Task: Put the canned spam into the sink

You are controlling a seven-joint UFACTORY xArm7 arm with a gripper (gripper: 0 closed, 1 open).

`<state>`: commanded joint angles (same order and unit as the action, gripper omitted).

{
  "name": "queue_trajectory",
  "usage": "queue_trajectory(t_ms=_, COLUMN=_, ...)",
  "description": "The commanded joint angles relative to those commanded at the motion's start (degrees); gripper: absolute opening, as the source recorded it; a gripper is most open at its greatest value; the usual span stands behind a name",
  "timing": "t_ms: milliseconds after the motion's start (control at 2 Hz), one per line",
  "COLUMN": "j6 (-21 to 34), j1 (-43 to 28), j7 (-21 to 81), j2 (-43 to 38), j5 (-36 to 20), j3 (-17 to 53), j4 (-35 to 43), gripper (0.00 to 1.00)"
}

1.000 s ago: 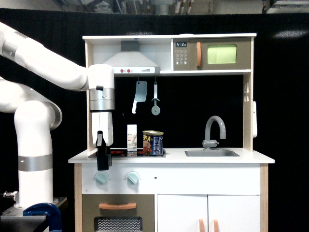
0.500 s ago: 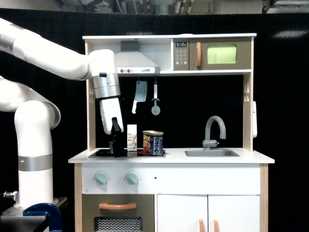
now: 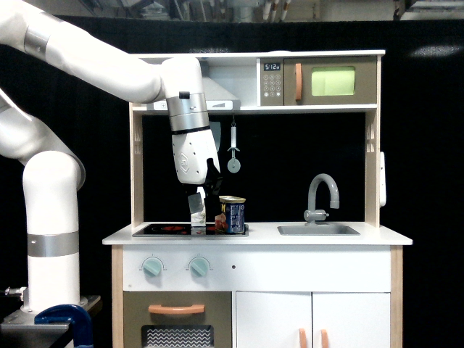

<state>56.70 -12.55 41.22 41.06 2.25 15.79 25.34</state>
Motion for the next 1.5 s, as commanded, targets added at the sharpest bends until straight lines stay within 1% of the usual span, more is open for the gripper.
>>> queue_trajectory(t_ms=500, j6=5.5, j1=-17.5, j7=47.9, j2=-23.5, j5=-8.3, j3=14.6, j4=20.4, gripper=1.00)
queue_trajectory(t_ms=1000, j6=5.0, j1=-20.3, j7=56.0, j2=-25.0, j5=-11.7, j3=13.2, j4=20.7, gripper=1.00)
queue_trajectory(t_ms=1500, j6=-5.2, j1=-19.5, j7=50.9, j2=-27.2, j5=-5.3, j3=8.4, j4=18.9, gripper=1.00)
